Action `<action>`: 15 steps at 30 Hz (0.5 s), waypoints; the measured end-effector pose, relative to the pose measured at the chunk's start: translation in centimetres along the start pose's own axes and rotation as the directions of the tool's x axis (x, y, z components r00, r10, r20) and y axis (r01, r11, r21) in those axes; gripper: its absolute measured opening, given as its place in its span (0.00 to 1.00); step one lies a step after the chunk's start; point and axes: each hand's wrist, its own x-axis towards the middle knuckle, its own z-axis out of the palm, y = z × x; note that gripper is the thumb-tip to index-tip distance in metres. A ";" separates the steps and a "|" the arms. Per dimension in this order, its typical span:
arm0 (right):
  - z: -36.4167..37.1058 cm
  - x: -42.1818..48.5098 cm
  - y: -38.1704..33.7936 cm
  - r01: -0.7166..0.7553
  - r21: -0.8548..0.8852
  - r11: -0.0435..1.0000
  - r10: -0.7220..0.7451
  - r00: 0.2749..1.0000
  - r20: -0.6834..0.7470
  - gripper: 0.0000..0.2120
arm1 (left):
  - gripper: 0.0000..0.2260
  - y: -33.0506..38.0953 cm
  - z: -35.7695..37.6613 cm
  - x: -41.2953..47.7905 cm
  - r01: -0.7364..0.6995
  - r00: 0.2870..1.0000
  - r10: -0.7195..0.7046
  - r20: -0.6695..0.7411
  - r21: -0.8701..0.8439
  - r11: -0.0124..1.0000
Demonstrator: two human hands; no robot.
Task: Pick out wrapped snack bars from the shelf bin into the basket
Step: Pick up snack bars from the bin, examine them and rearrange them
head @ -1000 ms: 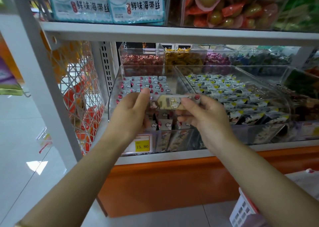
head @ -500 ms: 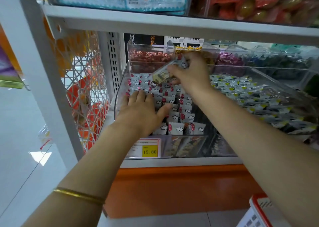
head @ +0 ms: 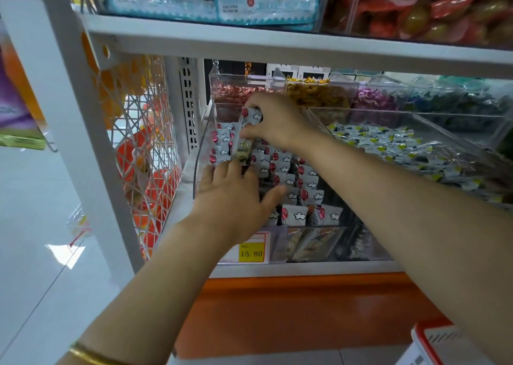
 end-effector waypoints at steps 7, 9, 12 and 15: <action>2.0 0.0 0.6 0.014 -0.092 0.996 0.002 0.985 0.172 0.09 | 0.39 0.4 -0.6 -1.2 0.024 0.998 -0.014 -0.061 0.167 0.986; 2.6 -0.1 0.7 0.049 -0.250 0.967 0.030 0.952 0.304 0.13 | 0.40 0.3 -0.6 -1.5 0.024 0.999 -0.015 -0.050 0.200 0.979; 2.7 0.3 1.0 0.028 -0.323 0.946 0.095 0.930 0.356 0.16 | 0.37 0.2 -0.6 -1.7 0.007 0.999 0.001 -0.043 0.201 0.980; 2.2 1.2 0.8 -0.057 -0.066 0.996 0.070 0.975 0.211 0.14 | 0.37 0.0 -0.7 -1.7 -0.008 0.999 0.016 -0.044 0.181 0.983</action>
